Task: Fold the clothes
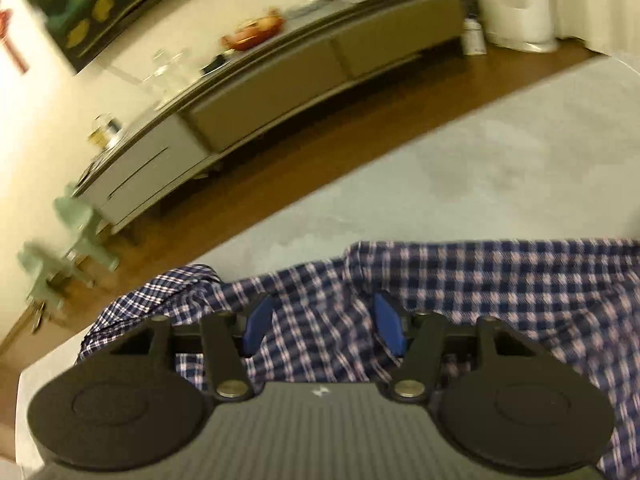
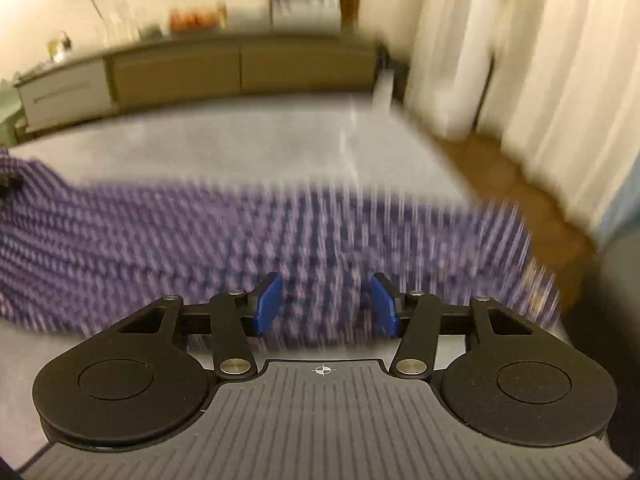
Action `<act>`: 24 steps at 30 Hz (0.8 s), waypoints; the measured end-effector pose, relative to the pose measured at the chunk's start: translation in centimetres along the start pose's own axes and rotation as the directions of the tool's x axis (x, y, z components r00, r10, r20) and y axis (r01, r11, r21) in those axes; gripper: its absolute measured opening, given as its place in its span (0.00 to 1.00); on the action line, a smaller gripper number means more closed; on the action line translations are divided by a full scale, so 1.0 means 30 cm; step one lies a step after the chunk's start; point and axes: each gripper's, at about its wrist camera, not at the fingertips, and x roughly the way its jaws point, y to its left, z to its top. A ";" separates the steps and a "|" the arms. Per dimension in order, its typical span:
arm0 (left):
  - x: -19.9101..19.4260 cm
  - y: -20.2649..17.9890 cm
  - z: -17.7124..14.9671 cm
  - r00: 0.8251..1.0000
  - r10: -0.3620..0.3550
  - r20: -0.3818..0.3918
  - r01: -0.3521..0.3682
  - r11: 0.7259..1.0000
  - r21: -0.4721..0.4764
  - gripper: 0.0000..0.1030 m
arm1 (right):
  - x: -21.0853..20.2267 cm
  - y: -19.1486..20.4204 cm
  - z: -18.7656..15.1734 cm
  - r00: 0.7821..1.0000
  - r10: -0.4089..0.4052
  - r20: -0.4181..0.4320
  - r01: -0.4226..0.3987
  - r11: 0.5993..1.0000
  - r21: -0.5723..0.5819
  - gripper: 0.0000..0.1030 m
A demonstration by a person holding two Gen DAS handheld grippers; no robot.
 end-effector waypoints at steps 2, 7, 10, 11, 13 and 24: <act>0.030 0.020 0.037 1.000 0.015 -0.019 -0.016 0.999 -0.044 0.50 | -0.012 -0.020 0.004 0.999 0.009 -0.040 -0.009 1.000 0.002 0.53; 0.065 0.046 0.089 0.999 0.022 -0.027 -0.024 0.996 -0.082 0.50 | -0.027 -0.030 0.019 0.994 -0.025 -0.106 0.022 0.999 -0.030 0.65; -0.004 0.097 0.062 1.000 -0.031 -0.001 0.030 0.990 -0.138 0.45 | -0.052 -0.014 0.033 0.993 -0.062 -0.101 0.055 0.996 -0.072 0.64; -0.058 0.114 0.030 0.998 -0.059 0.024 0.062 0.987 -0.146 0.45 | -0.069 -0.006 0.050 0.995 -0.077 -0.070 0.071 0.994 -0.088 0.63; -0.178 0.153 -0.053 0.989 -0.130 0.072 0.139 0.979 -0.146 0.48 | -0.085 0.014 0.071 0.998 -0.058 -0.032 0.055 0.994 -0.089 0.64; -0.678 0.910 -0.906 0.993 -0.038 0.108 0.076 0.925 -0.372 0.64 | -0.476 0.468 0.007 0.963 0.233 0.133 -0.189 0.940 -0.284 0.73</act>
